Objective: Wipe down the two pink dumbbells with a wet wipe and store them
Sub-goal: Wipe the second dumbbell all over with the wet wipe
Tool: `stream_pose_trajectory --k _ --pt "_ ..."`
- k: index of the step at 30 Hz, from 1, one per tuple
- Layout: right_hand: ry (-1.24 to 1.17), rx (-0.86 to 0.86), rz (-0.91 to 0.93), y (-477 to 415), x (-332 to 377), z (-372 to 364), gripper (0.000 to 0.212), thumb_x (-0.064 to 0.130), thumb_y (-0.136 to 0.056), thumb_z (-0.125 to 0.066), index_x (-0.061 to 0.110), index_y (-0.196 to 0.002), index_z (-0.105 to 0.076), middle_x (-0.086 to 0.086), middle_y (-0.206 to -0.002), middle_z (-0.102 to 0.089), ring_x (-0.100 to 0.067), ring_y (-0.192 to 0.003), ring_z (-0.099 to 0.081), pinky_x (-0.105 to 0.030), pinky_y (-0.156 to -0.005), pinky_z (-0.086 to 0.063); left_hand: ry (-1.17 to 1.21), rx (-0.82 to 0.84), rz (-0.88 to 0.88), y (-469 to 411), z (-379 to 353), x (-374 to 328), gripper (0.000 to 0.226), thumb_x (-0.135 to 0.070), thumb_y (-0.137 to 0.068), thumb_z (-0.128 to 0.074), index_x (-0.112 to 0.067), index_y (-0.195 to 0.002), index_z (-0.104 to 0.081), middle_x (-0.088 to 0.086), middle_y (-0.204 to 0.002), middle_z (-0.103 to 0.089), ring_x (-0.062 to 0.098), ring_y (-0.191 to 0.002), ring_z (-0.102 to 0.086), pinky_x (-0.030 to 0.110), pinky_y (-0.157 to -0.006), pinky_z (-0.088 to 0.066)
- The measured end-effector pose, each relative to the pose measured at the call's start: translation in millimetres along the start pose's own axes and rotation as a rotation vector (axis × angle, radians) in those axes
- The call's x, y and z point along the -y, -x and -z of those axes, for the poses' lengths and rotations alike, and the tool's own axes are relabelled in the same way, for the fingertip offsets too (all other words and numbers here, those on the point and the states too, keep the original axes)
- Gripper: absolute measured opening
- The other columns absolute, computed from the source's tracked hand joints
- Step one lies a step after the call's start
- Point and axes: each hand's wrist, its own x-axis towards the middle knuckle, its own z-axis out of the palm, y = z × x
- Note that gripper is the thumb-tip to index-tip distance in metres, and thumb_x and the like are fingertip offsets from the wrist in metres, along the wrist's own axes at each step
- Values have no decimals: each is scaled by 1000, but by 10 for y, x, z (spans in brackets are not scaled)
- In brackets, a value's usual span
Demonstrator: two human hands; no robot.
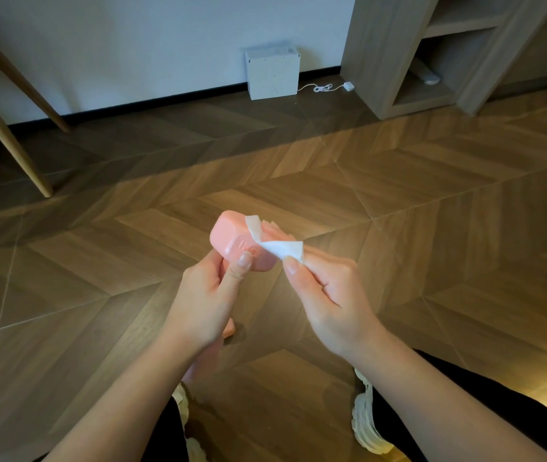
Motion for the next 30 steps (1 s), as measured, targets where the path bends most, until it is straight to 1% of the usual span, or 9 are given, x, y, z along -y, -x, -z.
stream_pose_trajectory --k 2,5,10,14,18,24,26,29,30 --pt "-27 27 42 0 -4 1 29 16 -103 -40 6 -114 -66 -1 -139 -58 -13 -135 -49 -44 -108 -44 -23 5 -9 -2 0 -4 64 -88 -73 -35 -29 -83 -59 -14 -62 -64 5 -57 -54 30 -59 -43" --pt "-24 41 -19 -98 -23 10 35 15 -104 -40 1 -128 -62 -4 -140 -57 -12 -137 -46 -49 -112 -38 -89 35 -42 -2 -20 3 60 -85 -75 -36 -30 -81 -58 -15 -64 -64 7 -62 -58 35 -63 -47" --pt "-46 40 -16 2 -50 45 36 18 -103 -40 6 -126 -64 0 -138 -59 -12 -136 -47 -50 -115 -34 -100 64 -33 5 -15 17 61 -85 -76 -35 -29 -82 -58 -21 -67 -66 4 -63 -59 28 -61 -42" --pt "-50 67 -91 -118 -34 54 34 12 -102 -41 5 -128 -62 2 -137 -58 -11 -135 -48 -53 -115 -31 -164 116 -78 -2 -46 4 62 -87 -72 -33 -30 -80 -57 -8 -66 -64 3 -67 -58 23 -59 -39" --pt "-67 83 -89 -31 -75 65 37 19 -103 -40 3 -124 -65 -3 -135 -61 -14 -134 -50 -47 -118 -28 -121 115 -72 2 -25 0 65 -89 -71 -34 -28 -78 -57 -13 -67 -66 4 -63 -57 17 -56 -41" --pt "-115 104 -179 -112 -60 81 35 17 -101 -41 6 -124 -65 2 -133 -62 -13 -125 -57 -48 -114 -34 -171 173 -133 35 -3 22 79 -100 -66 -26 -27 -79 -56 -2 -68 -65 16 -72 -59 34 -63 -44" --pt "-122 97 -176 -74 -96 71 35 17 -102 -41 6 -124 -65 -5 -131 -64 -18 -128 -56 -49 -114 -35 -152 176 -135 30 14 15 81 -99 -67 -27 -26 -81 -58 2 -69 -66 18 -70 -60 39 -66 -48" --pt "-106 67 -260 -141 -109 74 40 25 -100 -41 3 -117 -70 -28 -118 -66 -41 -114 -59 -55 -96 -45 -153 182 -142 27 39 0 77 -99 -67 -29 -29 -81 -57 -1 -68 -63 15 -65 -57 41 -64 -47" --pt "-99 70 -255 -146 -110 72 40 25 -100 -42 1 -116 -70 -25 -121 -66 -38 -116 -60 -52 -98 -45 -153 182 -141 26 42 -4 77 -99 -67 -29 -29 -80 -57 -2 -67 -62 15 -65 -57 42 -64 -47"
